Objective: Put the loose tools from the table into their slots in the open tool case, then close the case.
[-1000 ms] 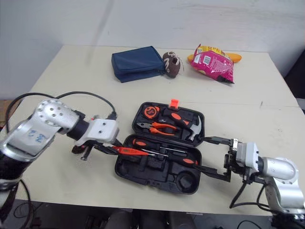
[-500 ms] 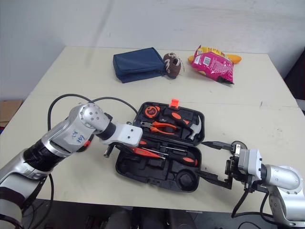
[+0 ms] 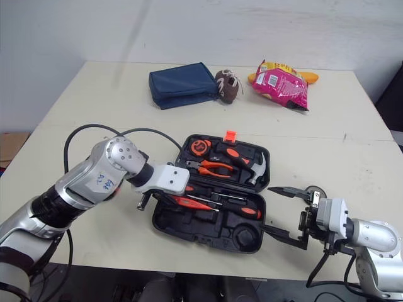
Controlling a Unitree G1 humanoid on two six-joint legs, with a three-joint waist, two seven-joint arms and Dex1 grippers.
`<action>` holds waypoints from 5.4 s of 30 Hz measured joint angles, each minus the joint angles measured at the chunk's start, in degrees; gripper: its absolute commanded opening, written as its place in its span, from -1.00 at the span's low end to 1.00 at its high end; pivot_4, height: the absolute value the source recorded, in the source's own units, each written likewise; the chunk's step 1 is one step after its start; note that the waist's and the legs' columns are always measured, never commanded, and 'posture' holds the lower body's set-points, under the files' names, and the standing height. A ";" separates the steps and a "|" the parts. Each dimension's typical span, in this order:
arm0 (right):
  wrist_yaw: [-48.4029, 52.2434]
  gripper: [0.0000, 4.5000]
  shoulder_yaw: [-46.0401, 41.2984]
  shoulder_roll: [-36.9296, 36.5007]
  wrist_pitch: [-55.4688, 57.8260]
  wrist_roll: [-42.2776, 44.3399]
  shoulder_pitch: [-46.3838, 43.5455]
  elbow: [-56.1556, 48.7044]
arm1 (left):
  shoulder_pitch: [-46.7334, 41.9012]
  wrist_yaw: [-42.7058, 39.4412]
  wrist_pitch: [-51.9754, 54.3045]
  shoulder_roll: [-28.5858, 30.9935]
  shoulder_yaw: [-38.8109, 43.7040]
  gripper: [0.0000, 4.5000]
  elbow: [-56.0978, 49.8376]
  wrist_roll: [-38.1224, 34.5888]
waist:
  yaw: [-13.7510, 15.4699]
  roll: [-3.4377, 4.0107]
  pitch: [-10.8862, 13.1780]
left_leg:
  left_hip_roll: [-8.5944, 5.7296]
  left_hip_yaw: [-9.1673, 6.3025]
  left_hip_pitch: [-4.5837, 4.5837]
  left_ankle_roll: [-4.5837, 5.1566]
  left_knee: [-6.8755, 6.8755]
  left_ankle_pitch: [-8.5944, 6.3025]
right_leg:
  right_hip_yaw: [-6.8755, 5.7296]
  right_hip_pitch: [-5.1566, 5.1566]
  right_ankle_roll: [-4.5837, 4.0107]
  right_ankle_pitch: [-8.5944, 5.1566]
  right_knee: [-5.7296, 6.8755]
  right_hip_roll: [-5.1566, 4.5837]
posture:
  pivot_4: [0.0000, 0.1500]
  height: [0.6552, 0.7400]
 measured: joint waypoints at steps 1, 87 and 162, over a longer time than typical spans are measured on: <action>-0.31 1.00 0.18 0.00 0.07 -0.07 -0.01 -0.26 | 0.00 -0.25 -0.16 0.19 -0.01 -0.87 0.00 0.05 | 0.00 0.00 0.00 | 0.00 0.00 0.00 0.00 0.01 0.00 | 0.00 0.00 0.00 0.00 0.00 0.00 | 1.00 1.00; -4.87 1.00 2.81 1.80 0.62 -0.81 -1.09 -0.89 | 19.74 6.71 -37.41 -15.82 19.33 -0.99 20.32 -12.56 | 1.29 0.02 -0.02 | -0.03 -0.04 0.06 0.13 0.07 -0.11 | -0.06 0.16 0.06 0.01 -0.09 -0.05 | 1.00 1.00; -7.29 1.00 -3.99 2.03 5.19 1.92 -9.82 6.82 | 40.98 62.03 28.38 -1.34 67.49 0.98 -12.24 -43.05 | 0.43 -0.03 -0.02 | -0.08 -0.07 0.11 -0.04 -0.87 -0.06 | -0.24 0.07 -0.07 0.10 -0.62 -0.20 | 1.00 1.00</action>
